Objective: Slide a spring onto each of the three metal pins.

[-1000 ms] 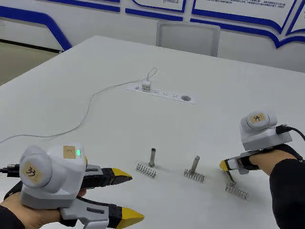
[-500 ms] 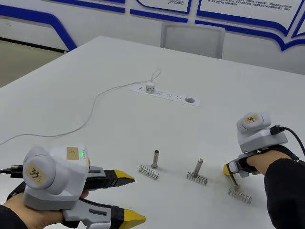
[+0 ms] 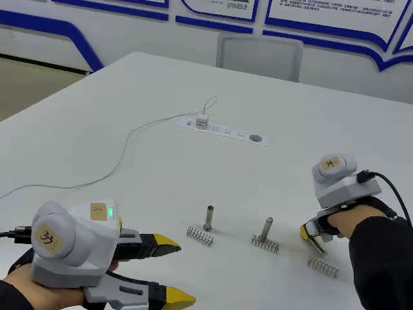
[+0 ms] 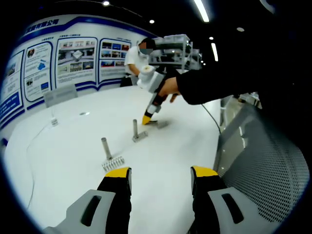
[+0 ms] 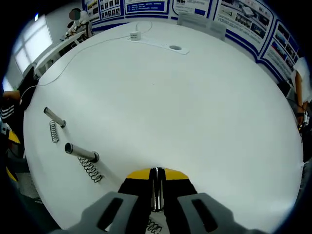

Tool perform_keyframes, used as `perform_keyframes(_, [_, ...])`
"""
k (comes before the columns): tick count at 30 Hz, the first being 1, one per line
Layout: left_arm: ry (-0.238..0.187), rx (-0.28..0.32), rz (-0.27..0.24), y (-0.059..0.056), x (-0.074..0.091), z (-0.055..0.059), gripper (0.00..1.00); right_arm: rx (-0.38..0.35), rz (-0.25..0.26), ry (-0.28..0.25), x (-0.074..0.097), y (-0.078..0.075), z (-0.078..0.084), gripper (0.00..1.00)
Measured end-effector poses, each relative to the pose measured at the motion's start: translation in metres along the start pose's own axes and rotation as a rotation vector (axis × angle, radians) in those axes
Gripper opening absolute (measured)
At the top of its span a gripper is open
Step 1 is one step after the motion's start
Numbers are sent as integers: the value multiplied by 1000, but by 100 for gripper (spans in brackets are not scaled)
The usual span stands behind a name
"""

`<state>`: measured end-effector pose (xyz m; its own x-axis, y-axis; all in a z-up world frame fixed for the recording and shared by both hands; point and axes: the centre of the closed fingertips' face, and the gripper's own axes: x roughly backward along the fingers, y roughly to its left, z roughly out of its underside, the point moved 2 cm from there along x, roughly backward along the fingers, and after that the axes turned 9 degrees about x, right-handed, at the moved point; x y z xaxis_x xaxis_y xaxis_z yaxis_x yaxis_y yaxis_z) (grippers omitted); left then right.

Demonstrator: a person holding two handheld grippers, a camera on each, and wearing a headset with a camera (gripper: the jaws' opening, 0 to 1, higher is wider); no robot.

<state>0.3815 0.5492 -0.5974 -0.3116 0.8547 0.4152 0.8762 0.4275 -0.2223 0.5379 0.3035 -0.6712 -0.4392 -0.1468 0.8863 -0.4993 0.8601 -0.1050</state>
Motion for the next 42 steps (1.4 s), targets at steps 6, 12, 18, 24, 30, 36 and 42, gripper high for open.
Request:
perform_keyframes(6, [4, -6, -1, 0, 0, 0, 50, -26, -12, -65, 16, 3, -4, 9])
perform_keyframes(12, [8, -16, -3, 0, 0, 0, 49, -39, 4, -111, 36, 0, 3, 9])
perform_keyframes(18, [13, -25, 0, -1, 0, 0, 49, -42, 22, -162, 54, 0, 6, 9])
perform_keyframes(24, [19, -31, 0, -1, 0, 0, 49, -43, 27, -189, 61, 4, 13, 9])
perform_keyframes(30, [26, -34, 0, -1, 0, 2, 49, -33, 27, -199, 65, 8, 19, 9])
perform_keyframes(36, [31, -34, -3, -1, 0, 2, 49, -13, 36, -204, 67, 10, 24, 9])
perform_keyframes(42, [39, -32, -7, -1, -1, 4, 49, -18, 29, -210, 67, 11, 28, 9])
